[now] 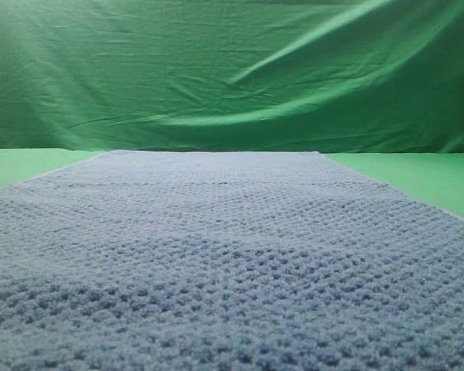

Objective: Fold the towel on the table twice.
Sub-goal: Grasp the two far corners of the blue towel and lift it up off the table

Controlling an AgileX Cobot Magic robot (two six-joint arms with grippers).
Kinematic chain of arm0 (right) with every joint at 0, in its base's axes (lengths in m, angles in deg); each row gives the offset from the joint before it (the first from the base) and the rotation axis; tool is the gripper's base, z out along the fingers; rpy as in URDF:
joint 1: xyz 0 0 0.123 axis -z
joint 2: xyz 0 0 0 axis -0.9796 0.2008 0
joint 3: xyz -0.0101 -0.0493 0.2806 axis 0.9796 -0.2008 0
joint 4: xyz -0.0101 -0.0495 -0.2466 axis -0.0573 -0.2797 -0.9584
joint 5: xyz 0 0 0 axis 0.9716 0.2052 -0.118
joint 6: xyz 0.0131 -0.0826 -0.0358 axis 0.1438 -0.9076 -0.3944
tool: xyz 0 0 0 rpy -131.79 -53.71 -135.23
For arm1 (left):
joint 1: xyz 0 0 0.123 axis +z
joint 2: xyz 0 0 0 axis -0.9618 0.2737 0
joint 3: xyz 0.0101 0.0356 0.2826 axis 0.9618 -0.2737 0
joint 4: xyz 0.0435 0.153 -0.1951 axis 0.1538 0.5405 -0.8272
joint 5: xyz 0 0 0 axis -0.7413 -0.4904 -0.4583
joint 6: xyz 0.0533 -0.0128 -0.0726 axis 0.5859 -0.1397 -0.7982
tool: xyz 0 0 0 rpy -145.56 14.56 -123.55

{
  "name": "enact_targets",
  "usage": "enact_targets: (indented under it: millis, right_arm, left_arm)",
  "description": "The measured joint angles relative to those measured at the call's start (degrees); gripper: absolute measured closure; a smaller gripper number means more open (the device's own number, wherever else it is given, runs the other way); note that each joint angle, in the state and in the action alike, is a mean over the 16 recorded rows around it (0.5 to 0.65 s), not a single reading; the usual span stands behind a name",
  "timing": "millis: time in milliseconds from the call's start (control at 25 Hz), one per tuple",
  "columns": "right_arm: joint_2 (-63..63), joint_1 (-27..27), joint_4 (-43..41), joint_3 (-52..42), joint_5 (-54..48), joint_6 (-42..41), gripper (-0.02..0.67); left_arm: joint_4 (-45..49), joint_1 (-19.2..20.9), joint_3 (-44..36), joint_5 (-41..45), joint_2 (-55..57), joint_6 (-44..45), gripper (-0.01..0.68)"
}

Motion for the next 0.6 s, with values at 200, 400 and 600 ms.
enact_targets:
  millis: [200,400,600]
  right_arm:
    - [11.3,-1.2,-3.9,6.4,-7.0,-0.1,0.649]
    - [22.4,-4.3,-4.9,11.3,-10.7,0.5,0.649]
    - [32.8,-8.8,-4.8,15.9,-12.2,2.1,0.649]
  left_arm:
    - [4.2,-2.5,5.0,5.6,11.7,-3.7,0.673]
    - [6.4,-4.3,9.8,9.4,24.0,-7.2,0.673]
    - [7.1,-4.7,15.0,10.9,35.7,-8.9,0.673]
